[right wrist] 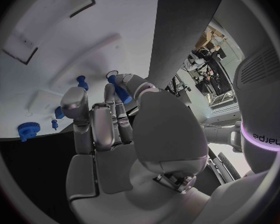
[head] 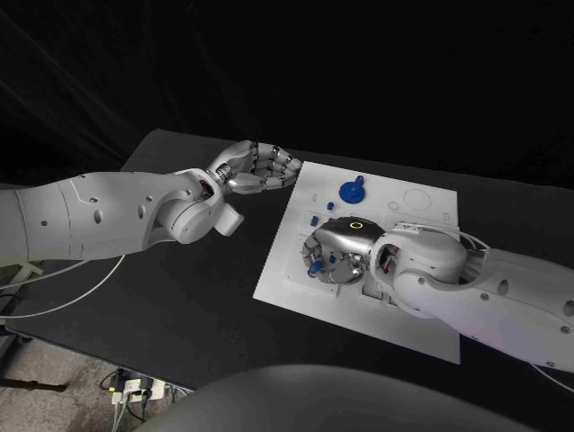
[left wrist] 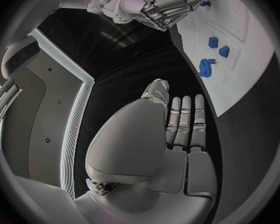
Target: Assemble the parts on the task board
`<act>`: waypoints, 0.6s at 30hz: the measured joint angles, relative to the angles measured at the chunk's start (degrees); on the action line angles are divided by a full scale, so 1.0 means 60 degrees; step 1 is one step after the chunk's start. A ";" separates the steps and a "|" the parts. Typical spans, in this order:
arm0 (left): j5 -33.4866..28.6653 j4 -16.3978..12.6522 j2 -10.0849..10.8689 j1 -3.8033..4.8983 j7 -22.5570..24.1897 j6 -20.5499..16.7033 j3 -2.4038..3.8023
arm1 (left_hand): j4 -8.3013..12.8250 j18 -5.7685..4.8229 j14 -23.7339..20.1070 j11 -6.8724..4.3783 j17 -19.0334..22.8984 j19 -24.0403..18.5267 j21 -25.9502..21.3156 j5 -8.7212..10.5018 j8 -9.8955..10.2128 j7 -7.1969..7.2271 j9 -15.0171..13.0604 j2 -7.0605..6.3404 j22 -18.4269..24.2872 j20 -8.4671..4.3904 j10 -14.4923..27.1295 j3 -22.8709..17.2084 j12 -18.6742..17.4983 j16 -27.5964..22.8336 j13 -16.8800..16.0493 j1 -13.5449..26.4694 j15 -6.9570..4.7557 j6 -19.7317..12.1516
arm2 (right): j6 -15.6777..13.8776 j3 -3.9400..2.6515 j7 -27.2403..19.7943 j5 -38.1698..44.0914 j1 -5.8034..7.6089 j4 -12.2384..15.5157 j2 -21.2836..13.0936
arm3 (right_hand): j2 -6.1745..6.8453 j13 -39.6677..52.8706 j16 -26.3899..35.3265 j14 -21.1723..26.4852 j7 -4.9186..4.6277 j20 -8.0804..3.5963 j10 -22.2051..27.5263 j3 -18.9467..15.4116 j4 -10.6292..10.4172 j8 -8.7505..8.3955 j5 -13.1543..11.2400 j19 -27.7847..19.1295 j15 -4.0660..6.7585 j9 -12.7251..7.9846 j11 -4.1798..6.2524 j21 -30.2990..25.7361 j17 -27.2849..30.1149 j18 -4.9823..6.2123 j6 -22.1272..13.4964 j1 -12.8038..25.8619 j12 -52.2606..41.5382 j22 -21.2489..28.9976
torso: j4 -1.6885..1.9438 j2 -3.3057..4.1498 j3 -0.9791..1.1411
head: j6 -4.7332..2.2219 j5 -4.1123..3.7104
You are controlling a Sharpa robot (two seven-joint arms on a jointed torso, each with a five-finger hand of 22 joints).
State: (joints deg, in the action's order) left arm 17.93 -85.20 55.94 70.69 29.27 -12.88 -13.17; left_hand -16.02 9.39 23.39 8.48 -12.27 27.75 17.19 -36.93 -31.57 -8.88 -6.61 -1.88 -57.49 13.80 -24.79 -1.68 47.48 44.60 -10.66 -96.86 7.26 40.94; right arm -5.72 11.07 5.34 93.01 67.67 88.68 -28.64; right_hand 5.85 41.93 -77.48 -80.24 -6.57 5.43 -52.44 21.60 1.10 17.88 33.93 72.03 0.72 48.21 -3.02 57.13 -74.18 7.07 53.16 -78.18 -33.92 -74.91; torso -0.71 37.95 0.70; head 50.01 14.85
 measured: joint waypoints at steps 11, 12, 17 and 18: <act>-0.0012 0.0022 -0.0041 0.0000 -0.0050 0.0026 -0.0002 | 0.0027 -0.0001 0.0000 0.0000 0.0023 0.0000 0.0000 -0.0049 0.0000 0.0000 0.0000 0.0000 -0.0029 0.0000 0.0000 0.0027 0.0000 0.0005 0.0033 -0.0075 0.0000 0.0000 | 0.0021 0.0002 0.0002 0.0052 -0.0066 -0.0047 0.0008 | 0.0038 -0.0015 0.0000 0.0000 -0.0017 0.0000 -0.0001 -0.0001 0.0001 0.0017 -0.0003 0.0000 0.0000 0.0211 -0.0002 0.0000 0.0001 0.0000 -0.0008 0.0036 -0.0001 0.0001 | 0.0001 0.0000 0.0005 | 0.0000 0.0019; -0.0012 0.0023 -0.0045 0.0000 -0.0058 0.0030 -0.0002 | 0.0027 -0.0001 0.0000 0.0000 0.0024 0.0000 0.0000 -0.0049 0.0000 0.0000 -0.0001 0.0000 -0.0030 0.0000 0.0000 0.0027 0.0000 0.0005 0.0034 -0.0075 0.0000 0.0000 | 0.0025 0.0002 0.0002 0.0052 -0.0071 -0.0051 0.0009 | 0.0038 -0.0015 0.0000 0.0000 -0.0017 0.0000 -0.0001 -0.0001 0.0001 0.0016 -0.0003 0.0000 0.0000 0.0212 -0.0002 0.0000 0.0001 0.0000 -0.0008 0.0036 -0.0001 0.0001 | 0.0001 0.0000 0.0005 | 0.0000 0.0022; -0.0013 0.0031 -0.0069 0.0000 -0.0104 0.0060 -0.0002 | 0.0027 -0.0001 -0.0001 0.0000 0.0038 0.0000 0.0000 -0.0049 0.0000 0.0000 -0.0001 -0.0001 -0.0045 -0.0001 0.0000 0.0026 0.0000 0.0005 0.0048 -0.0133 0.0000 0.0000 | 0.0052 0.0004 0.0002 0.0049 -0.0089 -0.0058 0.0016 | 0.0038 -0.0016 0.0000 0.0000 -0.0019 0.0000 -0.0002 -0.0002 0.0001 0.0015 0.0039 0.0000 0.0000 0.0219 -0.0003 0.0000 0.0001 0.0000 -0.0009 0.0036 -0.0001 0.0001 | 0.0000 0.0000 0.0004 | 0.0000 0.0038; -0.0013 0.0033 -0.0074 0.0000 -0.0113 0.0068 -0.0002 | 0.0027 -0.0001 -0.0001 0.0000 0.0039 0.0000 0.0001 -0.0049 -0.0001 0.0000 -0.0001 -0.0001 -0.0047 0.0000 0.0000 0.0026 0.0000 0.0005 0.0053 -0.0150 0.0000 -0.0001 | 0.0058 0.0004 0.0003 0.0047 -0.0091 -0.0060 0.0017 | 0.0038 -0.0016 0.0000 0.0000 -0.0020 0.0000 -0.0003 -0.0003 0.0002 0.0014 0.0039 0.0000 0.0000 0.0219 -0.0003 0.0000 0.0014 -0.0001 -0.0010 0.0036 -0.0001 0.0001 | 0.0000 0.0000 0.0004 | 0.0000 0.0039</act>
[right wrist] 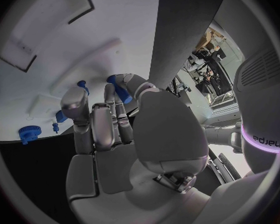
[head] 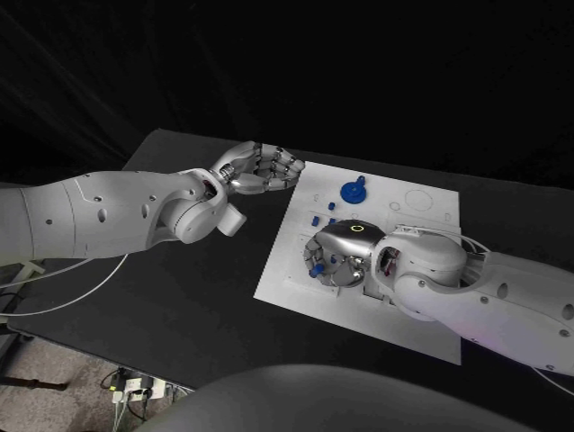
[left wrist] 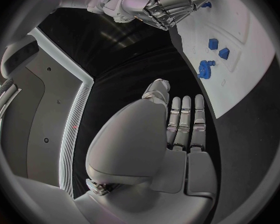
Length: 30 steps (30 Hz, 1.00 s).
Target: Assemble the parts on the task board
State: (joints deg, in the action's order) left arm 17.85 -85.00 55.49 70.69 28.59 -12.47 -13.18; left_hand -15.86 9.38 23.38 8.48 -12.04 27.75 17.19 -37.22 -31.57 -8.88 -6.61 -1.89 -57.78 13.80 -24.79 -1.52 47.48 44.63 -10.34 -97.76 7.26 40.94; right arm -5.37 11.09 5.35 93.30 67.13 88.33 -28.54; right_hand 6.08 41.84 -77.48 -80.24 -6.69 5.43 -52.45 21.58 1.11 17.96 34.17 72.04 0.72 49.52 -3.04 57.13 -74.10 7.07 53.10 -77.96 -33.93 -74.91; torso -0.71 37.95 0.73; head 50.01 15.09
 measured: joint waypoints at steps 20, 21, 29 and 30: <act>0.0002 0.0019 -0.0050 0.0000 -0.0144 0.0177 0.0000 | 0.0026 -0.0001 0.0000 0.0000 0.0024 0.0000 0.0000 -0.0047 0.0000 0.0000 -0.0001 -0.0038 -0.0028 0.0000 0.0000 -0.0027 0.0000 0.0000 0.0031 -0.0038 0.0000 0.0000 | 0.0130 0.0002 0.0074 -0.0017 -0.0096 -0.0117 0.0045 | -0.0019 0.0120 0.0092 0.0172 -0.0057 0.0137 0.0703 0.0095 0.0093 -0.0933 -0.0717 -0.0206 -0.0172 -0.0253 -0.0202 -0.0295 0.0251 0.0001 -0.0988 0.0116 0.0167 -0.0007 | 0.0003 0.0003 0.0005 | 0.0000 0.0007; 0.0002 0.0020 -0.0052 0.0000 -0.0150 0.0183 0.0000 | 0.0026 -0.0001 0.0000 0.0000 0.0023 0.0000 0.0000 -0.0047 0.0000 0.0000 -0.0001 -0.0038 -0.0028 -0.0001 0.0000 -0.0027 0.0000 0.0000 0.0031 -0.0037 0.0000 0.0000 | 0.0136 0.0003 0.0082 -0.0016 -0.0102 -0.0119 0.0041 | -0.0007 0.0138 0.0092 0.0172 -0.0045 0.0169 0.0772 0.0095 0.0093 -0.1005 -0.0805 -0.0238 -0.0172 -0.0302 -0.0209 -0.0313 0.0265 0.0002 -0.1057 0.0128 0.0167 -0.0006 | 0.0003 0.0003 0.0005 | 0.0000 0.0008; 0.0002 0.0034 -0.0068 0.0000 -0.0197 0.0235 0.0000 | 0.0053 -0.0001 0.0000 0.0000 0.0032 0.0000 0.0000 -0.0093 0.0000 0.0000 -0.0001 0.0002 -0.0040 -0.0001 0.0000 0.0000 -0.0040 0.0000 0.0041 -0.0076 0.0000 0.0000 | 0.0162 0.0005 0.0136 -0.0005 -0.0122 -0.0117 0.0002 | -0.0006 0.0286 0.0129 0.0257 0.0067 0.0256 0.1033 0.0121 0.0118 -0.1433 -0.1186 -0.0325 -0.0257 -0.0703 -0.0298 -0.0463 0.0347 0.0002 -0.1424 0.0202 0.0110 -0.0005 | 0.0000 0.0003 0.0002 | 0.0000 0.0000; 0.0003 0.0035 -0.0070 0.0000 -0.0203 0.0241 0.0000 | 0.0053 -0.0001 0.0000 0.0000 0.0032 0.0000 0.0000 -0.0093 0.0000 0.0000 -0.0001 0.0002 -0.0045 -0.0001 0.0000 0.0000 -0.0041 0.0000 0.0043 -0.0076 0.0000 0.0000 | 0.0162 0.0004 0.0140 -0.0004 -0.0123 -0.0115 -0.0002 | -0.0006 0.0299 0.0130 0.0257 0.0087 0.0256 0.1060 0.0121 0.0118 -0.1485 -0.1221 -0.0325 -0.0257 -0.0749 -0.0324 -0.0487 0.0358 0.0001 -0.1464 0.0202 0.0110 -0.0005 | 0.0001 0.0003 0.0003 | 0.0000 -0.0003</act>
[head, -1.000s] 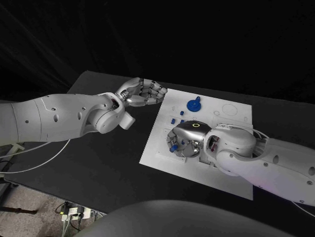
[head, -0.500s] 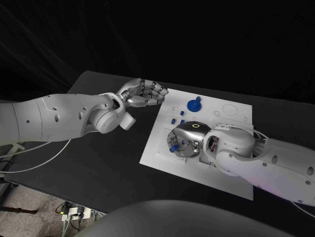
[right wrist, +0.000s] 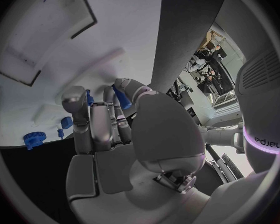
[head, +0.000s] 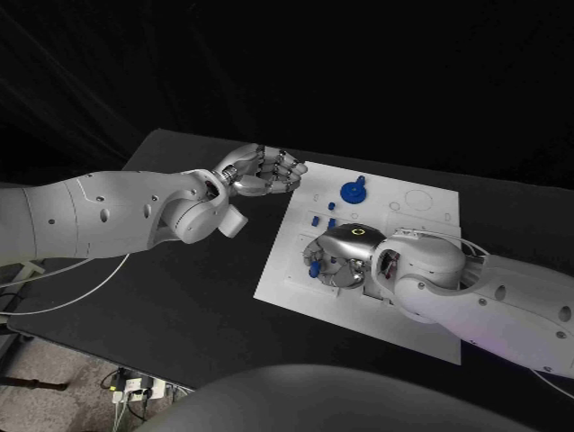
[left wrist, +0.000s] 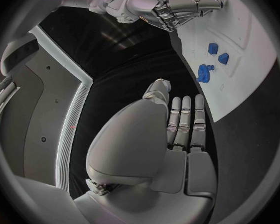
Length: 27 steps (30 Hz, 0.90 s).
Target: Assemble the parts on the task board
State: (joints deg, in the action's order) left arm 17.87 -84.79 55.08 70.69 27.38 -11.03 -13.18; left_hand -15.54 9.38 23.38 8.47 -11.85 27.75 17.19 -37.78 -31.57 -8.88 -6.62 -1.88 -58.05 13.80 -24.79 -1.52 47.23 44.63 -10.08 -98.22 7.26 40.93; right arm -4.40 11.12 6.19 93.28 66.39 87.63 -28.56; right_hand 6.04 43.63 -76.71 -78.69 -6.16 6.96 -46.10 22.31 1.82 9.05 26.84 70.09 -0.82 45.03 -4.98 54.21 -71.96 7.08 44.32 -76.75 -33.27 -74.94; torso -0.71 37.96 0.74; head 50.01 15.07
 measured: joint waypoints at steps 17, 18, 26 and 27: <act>0.0010 0.0016 -0.0003 0.0000 -0.0102 0.0086 0.0000 | 0.0052 -0.0001 0.0000 0.0000 0.0033 0.0000 0.0000 0.0000 0.0000 -0.0034 0.0000 -0.0027 -0.0058 0.0000 0.0000 0.0001 0.0000 0.0000 0.0042 -0.0100 0.0000 -0.0035 | -0.0106 -0.0007 0.0044 0.0102 -0.0007 0.0102 -0.0193 | 0.0164 0.0263 0.0242 0.0361 0.0217 0.0171 0.1204 -0.0267 -0.0026 -0.0869 -0.1269 -0.0376 -0.0221 -0.0928 -0.0253 -0.0703 0.0362 0.0000 -0.1289 0.0164 -0.0036 0.0002 | 0.0000 -0.0002 0.0000 | 0.0000 0.0004; 0.0010 0.0017 -0.0003 0.0000 -0.0105 0.0088 -0.0001 | 0.0052 0.0000 0.0000 0.0000 0.0033 0.0000 0.0000 0.0000 0.0000 -0.0034 0.0000 -0.0027 -0.0058 0.0000 0.0000 0.0001 0.0000 0.0000 0.0042 -0.0100 0.0000 -0.0035 | -0.0148 -0.0007 0.0040 0.0111 -0.0007 0.0129 -0.0229 | 0.0164 0.0308 0.0243 0.0409 0.0259 0.0220 0.1383 -0.0376 -0.0052 -0.0885 -0.1475 -0.0426 -0.0270 -0.1058 -0.0289 -0.0804 0.0408 0.0000 -0.1510 0.0164 -0.0036 0.0002 | 0.0000 -0.0003 0.0001 | 0.0000 0.0009; 0.0014 0.0031 -0.0031 0.0000 -0.0123 0.0100 -0.0002 | 0.0102 -0.0001 0.0000 0.0000 0.0045 0.0000 0.0024 -0.0040 0.0000 -0.0034 -0.0001 -0.0076 -0.0091 0.0000 0.0000 0.0003 0.0000 0.0000 0.0056 -0.0150 0.0000 -0.0035 | -0.0773 0.0007 -0.0089 0.0160 0.0238 0.0717 -0.0827 | 0.0202 0.0511 0.0243 0.0445 0.0391 0.0256 0.2074 -0.1120 -0.0376 -0.0885 -0.2426 -0.0461 -0.0306 -0.1615 -0.0378 -0.0966 0.0470 -0.0001 -0.1957 0.0201 -0.0261 0.0003 | 0.0000 -0.0005 0.0006 | 0.0000 0.0024; 0.0014 0.0038 -0.0037 0.0000 -0.0126 0.0102 -0.0002 | 0.0105 0.0000 0.0000 0.0000 0.0045 0.0000 0.0046 -0.0046 0.0000 -0.0034 -0.0001 -0.0076 -0.0091 0.0000 0.0000 0.0000 0.0000 0.0000 0.0056 -0.0150 0.0000 -0.0035 | -0.0862 0.0005 -0.0114 0.0161 0.0310 0.0820 -0.0924 | 0.0202 0.0526 0.0243 0.0445 0.0406 0.0256 0.2136 -0.1221 -0.0427 -0.0885 -0.2483 -0.0461 -0.0306 -0.1667 -0.0376 -0.1003 0.0473 0.0000 -0.1973 0.0201 -0.0300 0.0003 | -0.0002 -0.0005 0.0006 | 0.0000 0.0012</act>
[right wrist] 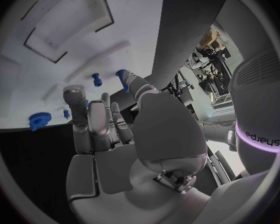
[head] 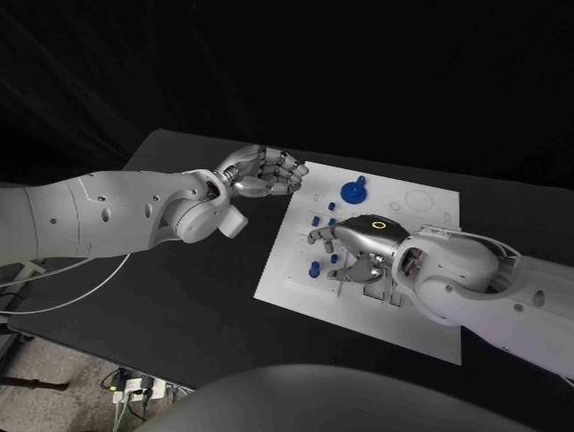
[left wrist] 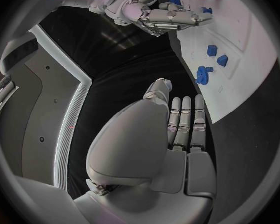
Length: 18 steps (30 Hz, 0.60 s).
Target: Assemble the parts on the task board
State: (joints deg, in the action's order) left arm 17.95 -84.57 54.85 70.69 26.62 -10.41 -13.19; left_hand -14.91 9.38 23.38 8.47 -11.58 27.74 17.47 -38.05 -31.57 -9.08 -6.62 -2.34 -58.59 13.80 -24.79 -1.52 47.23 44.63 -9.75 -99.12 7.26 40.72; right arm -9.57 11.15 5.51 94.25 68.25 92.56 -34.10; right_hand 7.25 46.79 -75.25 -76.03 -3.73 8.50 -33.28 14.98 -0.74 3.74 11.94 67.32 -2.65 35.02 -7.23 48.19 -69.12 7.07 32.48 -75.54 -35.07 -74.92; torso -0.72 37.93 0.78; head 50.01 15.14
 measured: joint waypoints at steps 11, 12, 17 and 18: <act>0.0007 0.0069 -0.0120 -0.0002 -0.0007 0.0027 -0.0002 | 0.0000 -0.0001 0.0000 0.0000 0.0010 0.0000 0.0000 0.0000 0.0000 -0.0002 0.0000 0.0038 -0.0015 0.0000 0.0000 -0.0001 0.0000 0.0000 0.0012 -0.0038 0.0000 0.0003 | -0.1016 -0.0012 -0.0334 -0.0460 0.1049 0.1732 -0.2021 | 0.0192 0.0033 -0.0027 0.0068 -0.0160 0.0020 0.0172 -0.1095 -0.1436 0.0323 -0.0838 0.0097 0.0000 -0.0529 0.0031 -0.0119 0.0076 0.0002 0.0257 -0.0441 -0.0496 0.0001 | -0.0010 -0.0008 0.0001 | 0.0000 -0.0149; 0.0010 0.0069 -0.0120 -0.0002 -0.0007 0.0028 -0.0003 | 0.0000 -0.0001 0.0000 0.0000 0.0012 0.0000 0.0001 0.0000 0.0000 -0.0022 0.0000 0.0038 -0.0023 0.0000 0.0000 -0.0001 0.0000 0.0000 0.0015 -0.0038 0.0000 0.0022 | -0.1126 -0.0010 -0.0370 -0.0596 0.1147 0.1880 -0.2288 | 0.0124 0.0028 -0.0070 0.0068 -0.0210 0.0046 0.0010 -0.1097 -0.1508 0.0399 -0.0736 0.0132 0.0000 -0.0562 0.0065 -0.0119 0.0064 0.0002 0.0406 -0.0510 -0.0592 0.0001 | -0.0012 -0.0009 0.0004 | 0.0000 -0.0185; 0.0029 0.0058 -0.0091 -0.0003 -0.0004 0.0030 -0.0009 | 0.0000 0.0000 0.0000 0.0000 0.0020 0.0000 0.0000 0.0000 0.0000 -0.0037 0.0000 0.0038 -0.0034 0.0000 0.0000 -0.0001 0.0000 0.0000 0.0026 -0.0038 0.0000 0.0037 | -0.1687 -0.0006 -0.0562 -0.1483 0.1486 0.2266 -0.3684 | -0.0190 -0.0183 0.0608 0.0847 -0.0491 0.0031 -0.1016 -0.0960 -0.1550 0.0689 -0.0157 -0.0416 0.0018 -0.0721 0.0163 -0.1162 0.0961 0.0152 0.1059 -0.0824 -0.0908 0.0002 | -0.0020 -0.0027 0.0004 | 0.0000 -0.0401; 0.0036 0.0059 -0.0091 -0.0003 -0.0003 0.0030 -0.0010 | 0.0000 -0.0001 0.0000 0.0000 0.0020 0.0000 0.0000 0.0000 0.0000 -0.0037 0.0000 0.0038 -0.0033 0.0000 0.0000 -0.0001 0.0000 0.0000 0.0026 -0.0038 0.0000 0.0037 | -0.1798 0.0017 -0.0611 -0.1702 0.1520 0.2286 -0.3962 | -0.0232 -0.0269 0.0826 0.1068 -0.0547 0.0027 -0.1262 -0.0905 -0.1550 0.0744 -0.0082 -0.0584 0.0043 -0.0763 0.0195 -0.1443 0.1214 0.0208 0.1199 -0.0866 -0.0924 0.0002 | -0.0026 -0.0034 0.0004 | 0.0000 -0.0448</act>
State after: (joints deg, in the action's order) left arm 18.17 -84.21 54.31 70.67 26.60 -10.23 -13.25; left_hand -14.91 9.37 23.38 8.47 -11.46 27.75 17.47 -38.05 -31.58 -9.30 -6.62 -2.11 -58.79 13.80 -24.79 -1.53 47.23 44.63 -9.59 -99.35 7.26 40.95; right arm -20.36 11.25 1.84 84.03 77.37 106.27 -57.88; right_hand 5.86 45.17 -70.29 -69.62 -7.01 8.66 -40.85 9.55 -10.04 8.21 11.45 63.81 -2.39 30.45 -6.07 39.53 -61.83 8.32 39.67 -80.74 -40.61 -74.91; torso -0.87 37.73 0.80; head 50.01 12.46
